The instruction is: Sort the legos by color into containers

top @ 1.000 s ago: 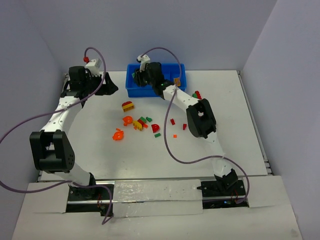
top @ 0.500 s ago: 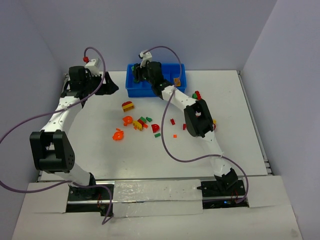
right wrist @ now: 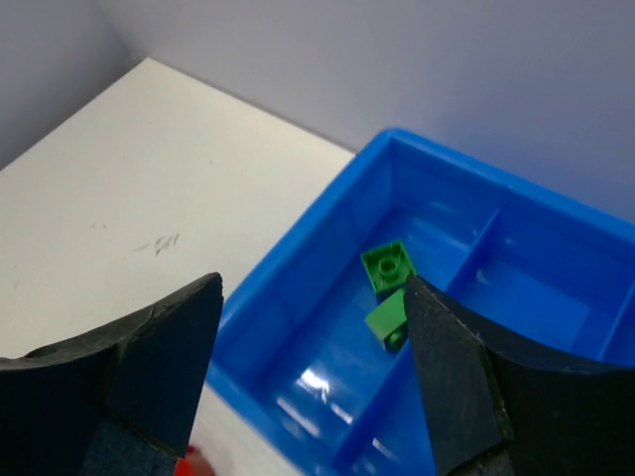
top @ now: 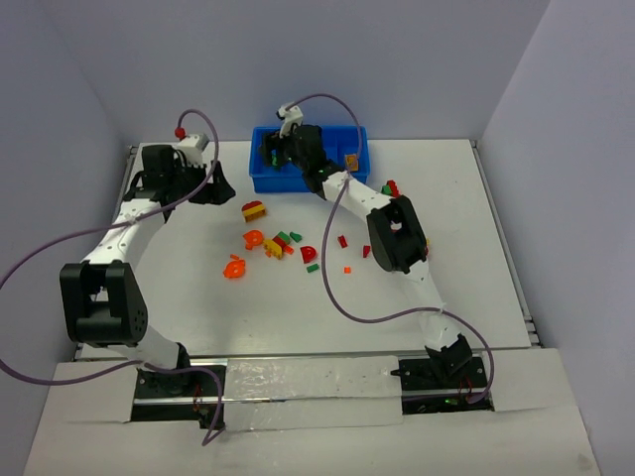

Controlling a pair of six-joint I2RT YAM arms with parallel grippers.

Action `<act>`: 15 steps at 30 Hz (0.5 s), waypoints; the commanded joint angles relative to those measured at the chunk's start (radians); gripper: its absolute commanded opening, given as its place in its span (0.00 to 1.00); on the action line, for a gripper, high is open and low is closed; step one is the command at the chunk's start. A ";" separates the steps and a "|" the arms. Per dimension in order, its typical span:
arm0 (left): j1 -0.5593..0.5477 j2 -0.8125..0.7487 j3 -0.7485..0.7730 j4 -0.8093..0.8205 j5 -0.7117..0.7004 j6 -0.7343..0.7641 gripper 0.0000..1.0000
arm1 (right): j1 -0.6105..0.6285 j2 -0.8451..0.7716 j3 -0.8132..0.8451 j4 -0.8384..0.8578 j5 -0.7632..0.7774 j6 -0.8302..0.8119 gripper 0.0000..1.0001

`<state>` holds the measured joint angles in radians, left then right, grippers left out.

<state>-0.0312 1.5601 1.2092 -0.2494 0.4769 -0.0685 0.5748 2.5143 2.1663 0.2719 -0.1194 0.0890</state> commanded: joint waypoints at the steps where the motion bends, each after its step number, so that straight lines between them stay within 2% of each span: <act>1: -0.034 -0.082 -0.055 -0.058 0.016 0.122 0.82 | -0.023 -0.203 -0.114 0.071 0.023 0.024 0.83; 4: -0.087 -0.119 -0.108 -0.084 -0.012 0.149 0.82 | -0.061 -0.309 -0.202 0.053 0.032 0.050 0.89; 6: -0.164 -0.143 -0.148 -0.091 -0.047 0.166 0.82 | -0.096 -0.383 -0.260 0.010 0.027 0.083 0.94; 11: -0.258 -0.148 -0.181 -0.084 -0.097 0.152 0.83 | -0.190 -0.546 -0.387 -0.096 -0.044 0.101 0.96; 15: -0.291 -0.130 -0.185 -0.061 -0.127 0.132 0.82 | -0.248 -0.639 -0.493 -0.168 -0.067 0.085 0.96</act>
<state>-0.3060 1.4372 1.0201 -0.3351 0.4001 0.0650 0.3565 1.9635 1.7518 0.1843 -0.1503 0.1673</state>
